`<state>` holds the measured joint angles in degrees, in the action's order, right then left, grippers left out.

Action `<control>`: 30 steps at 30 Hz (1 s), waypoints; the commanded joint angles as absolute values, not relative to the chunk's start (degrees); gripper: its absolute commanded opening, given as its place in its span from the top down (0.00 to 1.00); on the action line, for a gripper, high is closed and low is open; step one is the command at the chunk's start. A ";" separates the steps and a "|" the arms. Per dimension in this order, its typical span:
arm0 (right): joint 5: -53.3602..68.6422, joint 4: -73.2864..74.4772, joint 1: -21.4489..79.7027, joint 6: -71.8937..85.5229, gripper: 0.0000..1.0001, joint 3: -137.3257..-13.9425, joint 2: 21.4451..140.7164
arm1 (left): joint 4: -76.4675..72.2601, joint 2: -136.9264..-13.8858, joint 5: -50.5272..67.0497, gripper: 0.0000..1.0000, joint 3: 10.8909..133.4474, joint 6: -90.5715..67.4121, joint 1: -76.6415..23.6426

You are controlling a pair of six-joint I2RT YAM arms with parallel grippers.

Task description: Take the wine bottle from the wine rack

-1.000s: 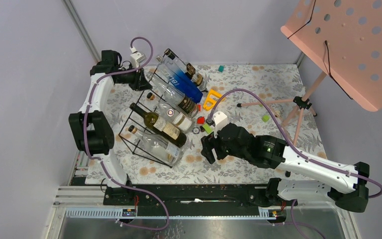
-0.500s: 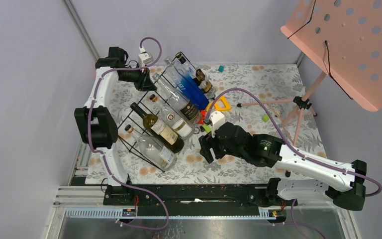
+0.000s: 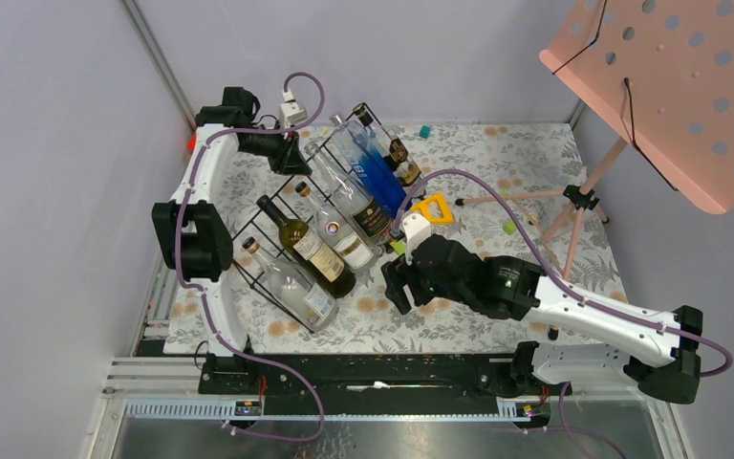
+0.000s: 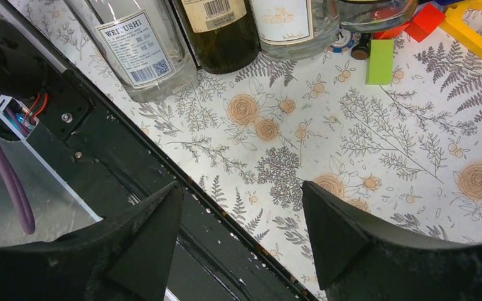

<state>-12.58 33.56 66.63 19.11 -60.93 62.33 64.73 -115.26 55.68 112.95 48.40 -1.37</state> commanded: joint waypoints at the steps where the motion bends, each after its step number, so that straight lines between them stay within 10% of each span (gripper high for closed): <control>1: -13.82 33.89 66.27 18.45 0.23 -63.78 62.20 | 59.54 -116.46 50.34 1.00 112.41 55.41 -2.65; 15: -13.97 33.84 66.28 18.19 0.23 -63.63 62.62 | 47.18 -115.19 39.35 1.00 112.23 46.92 -1.20; 30: -13.50 33.50 66.27 17.75 0.20 -64.64 62.21 | 44.20 -106.99 42.34 0.40 106.11 45.31 -0.29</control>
<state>-12.86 34.00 66.63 18.26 -62.08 62.43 48.69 -110.52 45.87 106.80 42.61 -1.80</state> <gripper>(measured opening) 0.793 0.561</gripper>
